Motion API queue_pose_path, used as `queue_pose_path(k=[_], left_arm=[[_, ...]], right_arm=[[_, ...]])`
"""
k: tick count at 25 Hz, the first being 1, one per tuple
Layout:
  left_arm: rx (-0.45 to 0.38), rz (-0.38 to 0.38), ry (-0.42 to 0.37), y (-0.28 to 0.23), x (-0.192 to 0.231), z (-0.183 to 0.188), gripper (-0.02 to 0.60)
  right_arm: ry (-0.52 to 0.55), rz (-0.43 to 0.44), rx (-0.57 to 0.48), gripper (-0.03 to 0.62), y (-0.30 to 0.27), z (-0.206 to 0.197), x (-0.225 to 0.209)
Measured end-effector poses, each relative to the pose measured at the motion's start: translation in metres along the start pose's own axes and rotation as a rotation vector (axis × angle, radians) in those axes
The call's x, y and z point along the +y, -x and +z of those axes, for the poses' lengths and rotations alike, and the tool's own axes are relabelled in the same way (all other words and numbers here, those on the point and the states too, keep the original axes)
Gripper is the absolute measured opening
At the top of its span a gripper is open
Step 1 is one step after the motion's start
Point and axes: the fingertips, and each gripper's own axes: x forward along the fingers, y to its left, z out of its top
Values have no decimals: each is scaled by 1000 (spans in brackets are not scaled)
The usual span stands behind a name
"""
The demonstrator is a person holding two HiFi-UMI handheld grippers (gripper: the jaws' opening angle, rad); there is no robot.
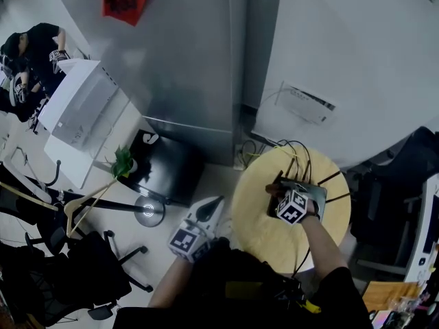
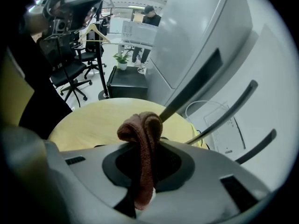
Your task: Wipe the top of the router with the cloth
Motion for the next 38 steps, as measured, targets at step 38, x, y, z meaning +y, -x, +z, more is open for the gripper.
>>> queue_pose_path(k=[38], left_arm=[[-37, -84, -49, -5, -44, 11, 2]], right_arm=[[-127, -218, -295, 61, 119, 49, -70]])
